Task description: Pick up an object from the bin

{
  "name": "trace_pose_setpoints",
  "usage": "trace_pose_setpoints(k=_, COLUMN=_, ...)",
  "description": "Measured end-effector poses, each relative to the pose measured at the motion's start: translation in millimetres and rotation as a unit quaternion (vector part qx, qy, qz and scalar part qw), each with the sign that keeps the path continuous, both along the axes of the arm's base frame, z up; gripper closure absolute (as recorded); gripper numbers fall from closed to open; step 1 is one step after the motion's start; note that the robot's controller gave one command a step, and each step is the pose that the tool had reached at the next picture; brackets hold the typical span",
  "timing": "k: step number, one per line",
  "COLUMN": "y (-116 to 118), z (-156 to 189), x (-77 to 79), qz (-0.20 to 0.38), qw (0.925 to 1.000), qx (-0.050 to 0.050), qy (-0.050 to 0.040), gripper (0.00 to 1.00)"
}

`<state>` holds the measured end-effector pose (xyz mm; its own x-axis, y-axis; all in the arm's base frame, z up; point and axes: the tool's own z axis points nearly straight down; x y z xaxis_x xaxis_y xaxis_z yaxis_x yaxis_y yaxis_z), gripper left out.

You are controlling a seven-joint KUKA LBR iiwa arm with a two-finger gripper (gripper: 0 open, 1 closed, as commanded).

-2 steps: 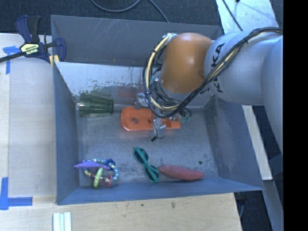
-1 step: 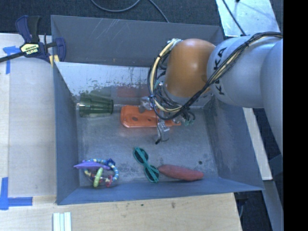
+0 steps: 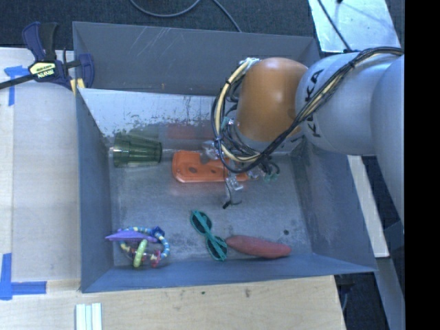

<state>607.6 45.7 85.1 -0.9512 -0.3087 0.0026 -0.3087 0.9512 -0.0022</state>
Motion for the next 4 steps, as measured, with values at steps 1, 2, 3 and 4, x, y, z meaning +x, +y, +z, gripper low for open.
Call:
trace_pose_setpoints(k=1, y=15.3, z=33.4, x=-32.5, qz=0.116, qw=0.9933, qx=0.002, qy=-0.0047, gripper=0.0)
trace_pose_setpoints(k=2, y=0.3, z=12.9, x=-14.7, qz=0.227, qw=0.9739, qx=0.001, qy=-0.0065, gripper=0.0)
trace_pose_setpoints(k=3, y=7.1, z=-12.5, x=14.3, qz=0.127, qw=0.9918, qx=0.003, qy=-0.0086, gripper=1.0)
trace_pose_setpoints(k=4, y=7.1, z=-12.5, x=14.3, qz=0.127, qw=0.9919, qx=0.003, qy=-0.0085, gripper=1.0)
